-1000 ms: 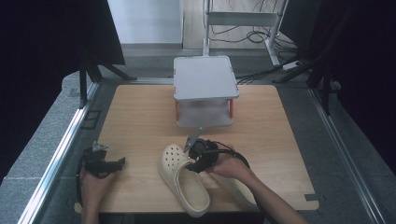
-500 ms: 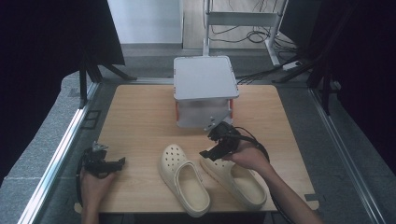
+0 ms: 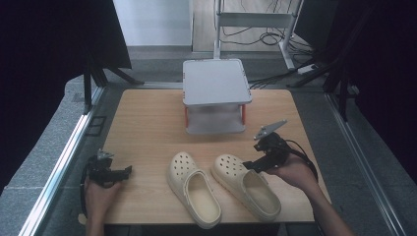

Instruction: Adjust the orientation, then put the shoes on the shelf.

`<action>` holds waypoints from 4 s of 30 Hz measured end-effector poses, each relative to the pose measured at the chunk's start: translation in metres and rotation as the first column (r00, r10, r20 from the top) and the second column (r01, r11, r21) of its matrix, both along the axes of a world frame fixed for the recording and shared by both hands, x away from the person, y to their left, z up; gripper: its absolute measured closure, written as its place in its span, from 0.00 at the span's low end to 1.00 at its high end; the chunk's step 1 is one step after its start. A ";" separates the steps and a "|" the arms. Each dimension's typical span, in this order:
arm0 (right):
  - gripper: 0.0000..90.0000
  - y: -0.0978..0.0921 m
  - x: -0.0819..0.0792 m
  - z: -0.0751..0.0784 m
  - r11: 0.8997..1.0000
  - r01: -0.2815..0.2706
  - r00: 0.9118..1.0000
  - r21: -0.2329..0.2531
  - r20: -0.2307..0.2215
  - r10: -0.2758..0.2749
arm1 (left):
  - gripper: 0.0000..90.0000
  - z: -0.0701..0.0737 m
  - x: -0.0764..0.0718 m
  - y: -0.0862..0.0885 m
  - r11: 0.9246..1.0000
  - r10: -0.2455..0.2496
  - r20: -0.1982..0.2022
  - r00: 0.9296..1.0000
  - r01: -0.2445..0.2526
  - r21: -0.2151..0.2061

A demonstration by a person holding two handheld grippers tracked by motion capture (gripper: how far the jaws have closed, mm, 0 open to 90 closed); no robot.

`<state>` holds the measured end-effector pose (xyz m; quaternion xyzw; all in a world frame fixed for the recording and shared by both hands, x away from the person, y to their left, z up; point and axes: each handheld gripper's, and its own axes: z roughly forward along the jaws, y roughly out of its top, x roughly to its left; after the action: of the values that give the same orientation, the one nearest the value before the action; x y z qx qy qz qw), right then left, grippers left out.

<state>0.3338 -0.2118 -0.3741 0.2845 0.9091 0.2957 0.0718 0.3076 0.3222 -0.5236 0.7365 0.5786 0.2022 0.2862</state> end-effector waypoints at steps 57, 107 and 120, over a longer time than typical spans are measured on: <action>0.84 0.076 0.005 -0.051 0.977 0.205 0.978 -0.056 0.039 -0.203 | 0.01 0.000 0.000 0.000 1.000 0.000 -0.002 1.000 0.000 0.000; 0.00 0.047 -0.048 -0.043 0.989 -0.073 0.997 0.131 0.037 0.068 | 0.01 0.000 0.000 0.000 1.000 -0.001 -0.002 1.000 0.001 0.002; 0.10 0.080 -0.058 -0.055 0.984 -0.148 0.988 0.094 -0.036 0.152 | 0.01 0.000 0.000 0.000 1.000 -0.001 -0.002 1.000 0.001 0.001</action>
<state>0.2757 -0.1315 -0.4291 0.2245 0.9148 0.3354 0.0168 0.3075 0.3222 -0.5234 0.7370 0.5786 0.2015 0.2854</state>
